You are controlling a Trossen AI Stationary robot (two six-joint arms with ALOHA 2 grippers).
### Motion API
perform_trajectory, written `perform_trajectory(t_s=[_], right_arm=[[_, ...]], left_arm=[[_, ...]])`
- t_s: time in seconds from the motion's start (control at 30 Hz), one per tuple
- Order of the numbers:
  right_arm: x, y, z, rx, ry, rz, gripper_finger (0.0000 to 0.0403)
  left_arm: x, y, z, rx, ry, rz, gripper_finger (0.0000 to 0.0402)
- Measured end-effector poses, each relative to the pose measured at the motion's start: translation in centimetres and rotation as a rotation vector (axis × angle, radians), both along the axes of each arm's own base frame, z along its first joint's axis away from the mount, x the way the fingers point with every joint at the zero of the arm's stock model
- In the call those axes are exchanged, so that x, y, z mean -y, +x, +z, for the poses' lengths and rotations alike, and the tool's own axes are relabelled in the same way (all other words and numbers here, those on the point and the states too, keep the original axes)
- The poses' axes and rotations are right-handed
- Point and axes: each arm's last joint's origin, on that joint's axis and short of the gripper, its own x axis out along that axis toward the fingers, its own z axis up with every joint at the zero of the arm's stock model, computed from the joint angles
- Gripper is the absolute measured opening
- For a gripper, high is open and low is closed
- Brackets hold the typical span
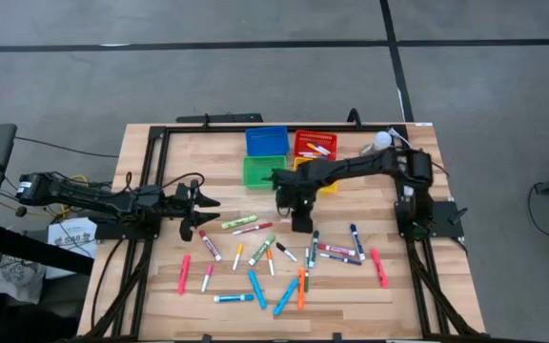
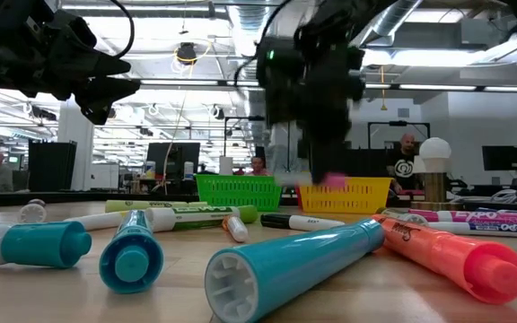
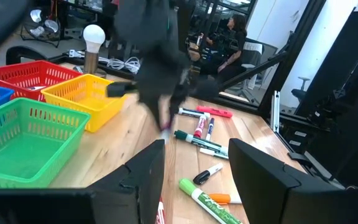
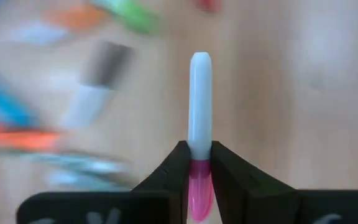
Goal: Pick & Place Markers
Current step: Put the top pink highlighter into the red bin
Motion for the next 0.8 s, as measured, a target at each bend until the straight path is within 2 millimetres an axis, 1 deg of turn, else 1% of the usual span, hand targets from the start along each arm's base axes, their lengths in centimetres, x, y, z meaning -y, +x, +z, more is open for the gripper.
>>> perform_trajectory(t_s=[0.23,0.37,0.43,0.5,0.7,0.8], right_arm=[[1.8,-1.0,4.1,0.189,0.471,0.030,0.0043],[2.6,-1.1,5.0,0.245,0.711,0.048,0.0043],[2.8,-1.1,5.4,0.272,0.796,0.066,0.0045],[3.0,-1.0,5.5,0.279,0.818,0.065,0.0046],[2.9,-1.0,5.5,0.282,0.813,0.066,0.0044],[3.0,-0.9,5.4,0.274,0.754,0.047,0.0045]], left_arm=[[0.0,0.0,0.0,0.000,0.000,0.000,0.0177],[0.0,0.0,0.0,0.000,0.000,0.000,0.0177],[0.0,0.0,0.0,0.000,0.000,0.000,0.0177],[0.0,0.0,0.0,0.001,0.000,0.000,0.0177],[0.0,0.0,0.0,0.001,0.000,0.000,0.0177],[0.0,0.0,0.0,0.000,0.000,0.000,0.0177]])
